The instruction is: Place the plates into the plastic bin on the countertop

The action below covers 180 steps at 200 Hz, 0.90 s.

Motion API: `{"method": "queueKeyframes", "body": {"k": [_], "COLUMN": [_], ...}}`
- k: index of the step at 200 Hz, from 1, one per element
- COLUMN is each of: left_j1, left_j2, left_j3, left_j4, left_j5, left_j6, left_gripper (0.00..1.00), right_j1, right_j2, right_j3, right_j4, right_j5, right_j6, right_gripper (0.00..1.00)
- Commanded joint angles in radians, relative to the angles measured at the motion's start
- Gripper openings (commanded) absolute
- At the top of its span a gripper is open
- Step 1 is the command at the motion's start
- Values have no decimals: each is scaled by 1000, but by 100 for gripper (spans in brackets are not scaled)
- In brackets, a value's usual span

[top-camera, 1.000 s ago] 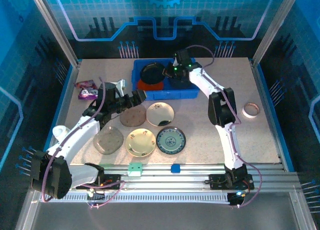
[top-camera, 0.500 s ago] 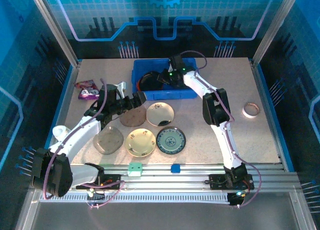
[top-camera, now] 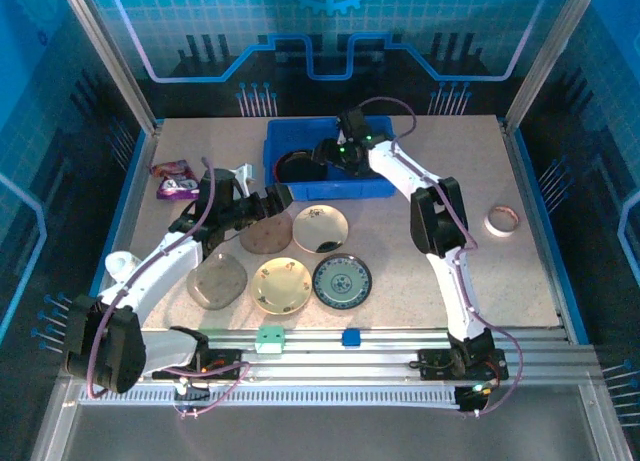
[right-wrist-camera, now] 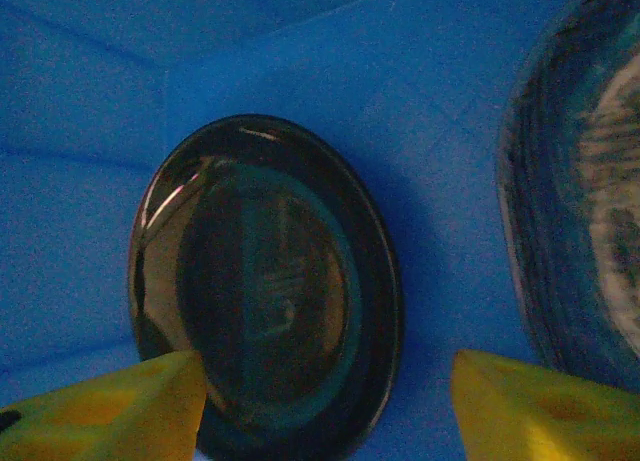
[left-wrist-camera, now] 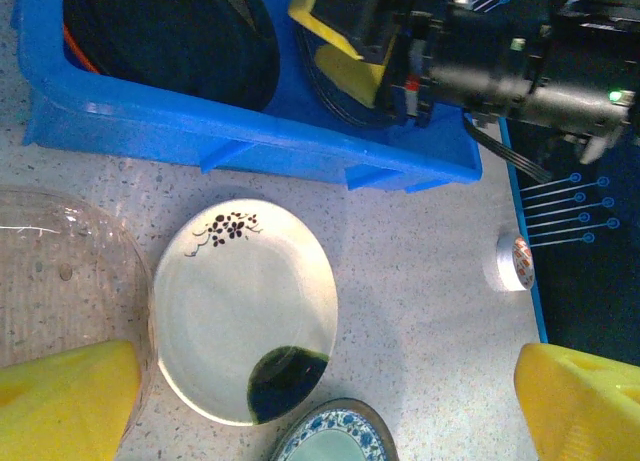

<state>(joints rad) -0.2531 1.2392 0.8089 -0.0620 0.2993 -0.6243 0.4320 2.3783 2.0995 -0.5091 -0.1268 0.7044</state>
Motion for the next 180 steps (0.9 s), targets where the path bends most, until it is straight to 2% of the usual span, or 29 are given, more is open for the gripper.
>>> {"method": "queueKeyframes", "body": {"k": [1,61,129,180], "left_j1": [7,1,-84,-151], "left_j2": [-1,18,117,141], "left_j3": [3,13,95,115], "left_j4": [20,20,5,-63], "left_j5": [-16,-10,4,-12], "left_j6": [31,34,67,88], "left_gripper": [97,96,95,95], "right_j1": [4,1,3,43], "right_j2": [-120,-457,-877,-1034], "right_j3": [-41,-391,-889,-1124], "right_j4": [3,124,193,128], "right_j5": [24,25,-108,-110], "right_j6": [-43,-116,-141,-140], "right_gripper": [67,63,63,65]}}
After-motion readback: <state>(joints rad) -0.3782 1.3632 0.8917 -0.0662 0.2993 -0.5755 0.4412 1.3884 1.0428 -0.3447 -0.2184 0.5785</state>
